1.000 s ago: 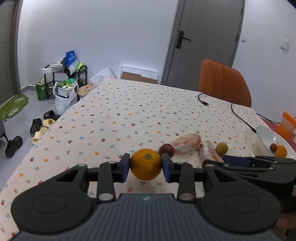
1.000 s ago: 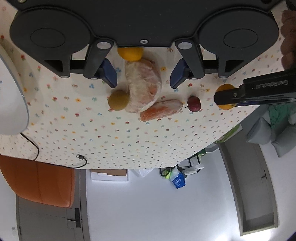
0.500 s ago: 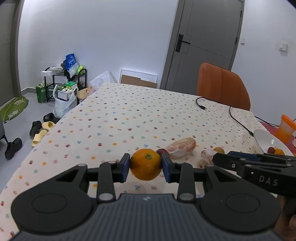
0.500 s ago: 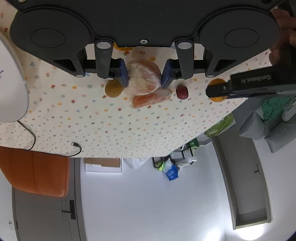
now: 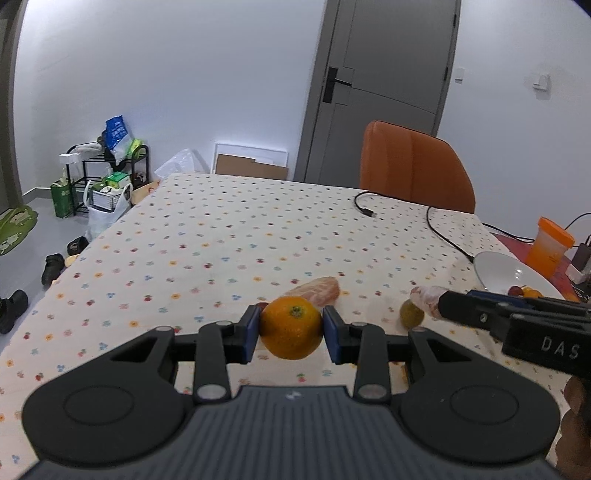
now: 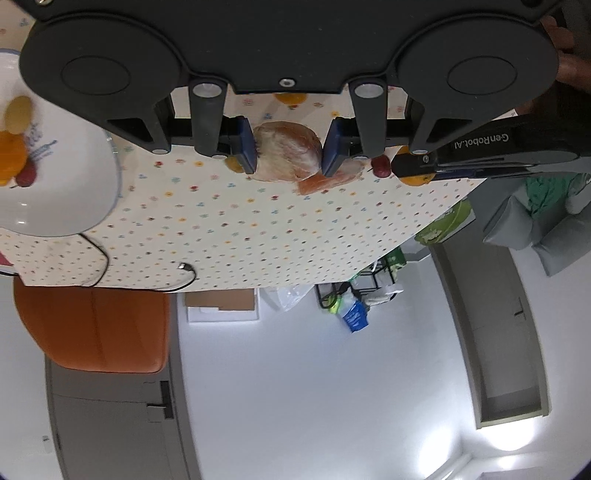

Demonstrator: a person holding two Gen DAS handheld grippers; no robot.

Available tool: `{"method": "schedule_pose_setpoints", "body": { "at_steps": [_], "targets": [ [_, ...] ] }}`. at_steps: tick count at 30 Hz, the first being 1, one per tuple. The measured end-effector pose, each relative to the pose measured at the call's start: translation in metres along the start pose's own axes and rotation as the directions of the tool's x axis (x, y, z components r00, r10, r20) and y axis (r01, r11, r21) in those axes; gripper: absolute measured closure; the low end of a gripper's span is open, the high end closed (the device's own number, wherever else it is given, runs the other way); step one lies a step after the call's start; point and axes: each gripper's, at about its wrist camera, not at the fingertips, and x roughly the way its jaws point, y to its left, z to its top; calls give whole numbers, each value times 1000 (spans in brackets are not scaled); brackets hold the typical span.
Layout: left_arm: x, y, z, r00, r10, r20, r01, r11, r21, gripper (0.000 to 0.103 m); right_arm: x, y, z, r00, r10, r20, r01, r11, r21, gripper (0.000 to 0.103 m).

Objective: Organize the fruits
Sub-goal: 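Grasp a large orange with the left gripper while the right gripper grasps a peeled pomelo segment, then carry the orange and pomelo segment in both grippers toward the white bowl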

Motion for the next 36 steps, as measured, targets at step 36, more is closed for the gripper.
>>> {"method": "schedule_pose_setpoints", "body": {
  "at_steps": [36],
  "targets": [
    [33,-131,9,976,-215,-42,219,952,212,68,-95,-140,-19,916,-377,135,349,917,191,67]
  ]
}}
